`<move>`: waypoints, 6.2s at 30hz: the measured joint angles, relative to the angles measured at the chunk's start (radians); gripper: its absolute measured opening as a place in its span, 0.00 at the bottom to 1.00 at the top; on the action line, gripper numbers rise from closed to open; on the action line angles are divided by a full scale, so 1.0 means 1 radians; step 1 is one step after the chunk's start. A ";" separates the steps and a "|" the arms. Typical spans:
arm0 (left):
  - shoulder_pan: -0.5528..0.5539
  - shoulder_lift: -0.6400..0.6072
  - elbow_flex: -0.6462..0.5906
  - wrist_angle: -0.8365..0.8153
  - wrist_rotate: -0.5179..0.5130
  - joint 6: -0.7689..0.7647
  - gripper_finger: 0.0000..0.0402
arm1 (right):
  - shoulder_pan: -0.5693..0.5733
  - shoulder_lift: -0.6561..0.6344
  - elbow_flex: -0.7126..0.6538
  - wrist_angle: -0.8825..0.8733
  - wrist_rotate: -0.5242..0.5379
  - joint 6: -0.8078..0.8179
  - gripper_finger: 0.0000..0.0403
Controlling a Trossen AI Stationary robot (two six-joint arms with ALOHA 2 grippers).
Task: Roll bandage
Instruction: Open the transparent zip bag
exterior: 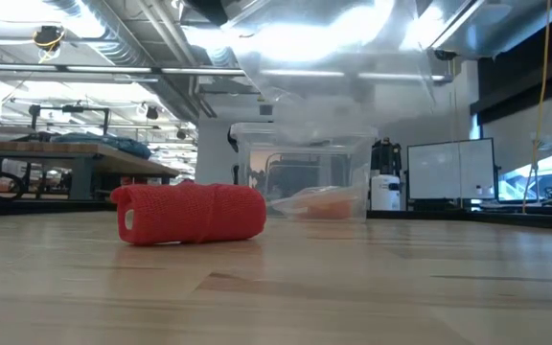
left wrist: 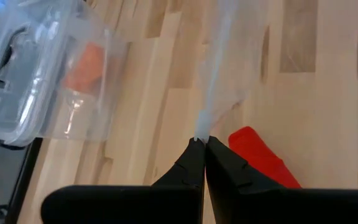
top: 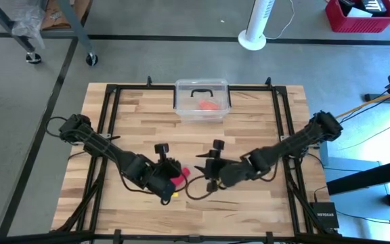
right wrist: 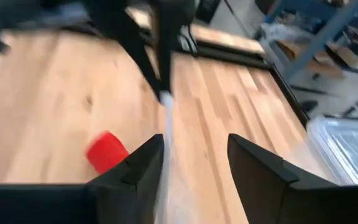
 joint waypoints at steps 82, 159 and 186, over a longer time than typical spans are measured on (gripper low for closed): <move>-0.042 -0.343 -0.598 1.418 0.041 0.564 0.32 | -0.013 -0.301 -0.446 0.711 -0.288 -0.231 0.00; 0.032 -0.281 -0.597 1.237 0.161 0.511 0.00 | -0.006 -0.015 -0.086 0.293 -0.121 -0.160 0.41; 0.007 -0.309 -0.597 1.238 0.147 0.541 0.00 | -0.006 -0.017 -0.086 0.296 -0.130 -0.187 0.11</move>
